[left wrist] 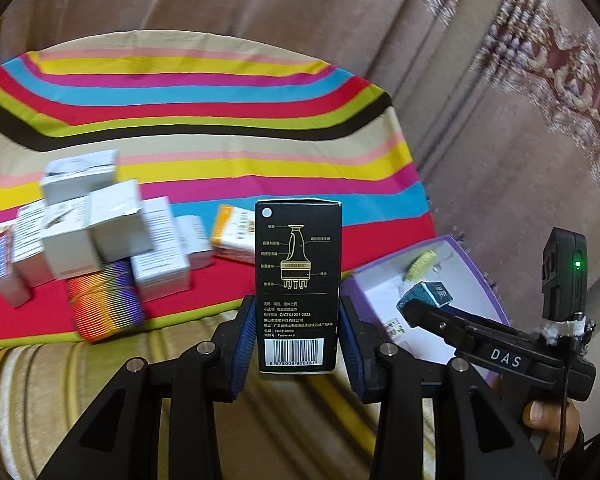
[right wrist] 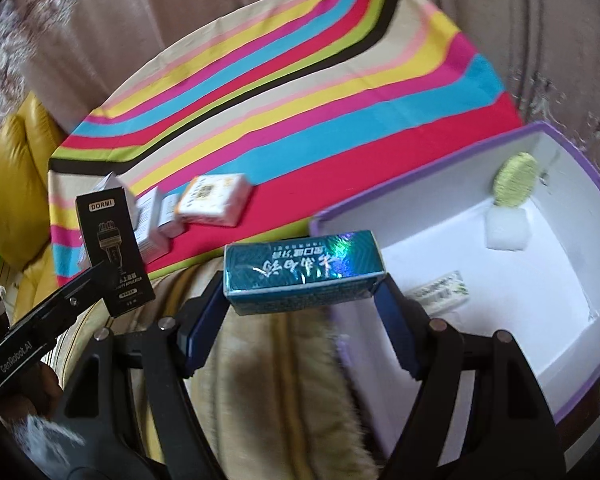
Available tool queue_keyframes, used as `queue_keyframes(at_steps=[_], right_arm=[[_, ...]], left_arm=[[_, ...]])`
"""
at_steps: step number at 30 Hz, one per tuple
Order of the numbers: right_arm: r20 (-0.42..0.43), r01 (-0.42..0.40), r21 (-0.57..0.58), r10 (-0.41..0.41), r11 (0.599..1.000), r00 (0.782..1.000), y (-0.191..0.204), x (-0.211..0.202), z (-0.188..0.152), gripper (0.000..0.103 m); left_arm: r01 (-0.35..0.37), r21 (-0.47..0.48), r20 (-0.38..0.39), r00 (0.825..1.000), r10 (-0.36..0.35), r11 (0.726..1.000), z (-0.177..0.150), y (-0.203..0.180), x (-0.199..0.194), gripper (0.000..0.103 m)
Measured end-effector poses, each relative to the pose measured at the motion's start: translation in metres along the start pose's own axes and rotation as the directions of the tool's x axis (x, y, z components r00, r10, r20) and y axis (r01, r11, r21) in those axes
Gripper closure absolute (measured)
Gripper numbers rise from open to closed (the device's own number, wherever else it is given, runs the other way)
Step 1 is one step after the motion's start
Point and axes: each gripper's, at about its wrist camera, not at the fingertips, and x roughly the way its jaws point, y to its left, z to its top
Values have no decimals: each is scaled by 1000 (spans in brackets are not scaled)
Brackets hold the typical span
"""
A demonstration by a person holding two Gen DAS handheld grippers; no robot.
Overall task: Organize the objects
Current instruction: 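Carry the teal box and black box over the purple-rimmed box, then open both tools to drop the boxes inside and withdraw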
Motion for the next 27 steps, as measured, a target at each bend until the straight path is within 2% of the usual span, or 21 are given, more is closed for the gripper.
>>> queue_keyframes(at_steps=[12, 21, 27], right_arm=[[27, 134, 140, -139, 981, 990, -73, -16, 11, 27], [38, 206, 181, -216, 962, 976, -99, -22, 21, 27], [21, 247, 207, -257, 947, 966, -114, -20, 26, 27]], left_arm=[[109, 143, -65, 993, -100, 984, 12, -58, 40, 62], [152, 253, -91, 987, -133, 955, 17, -101, 68, 62], [169, 251, -126, 982, -141, 953, 19, -107, 86, 56]])
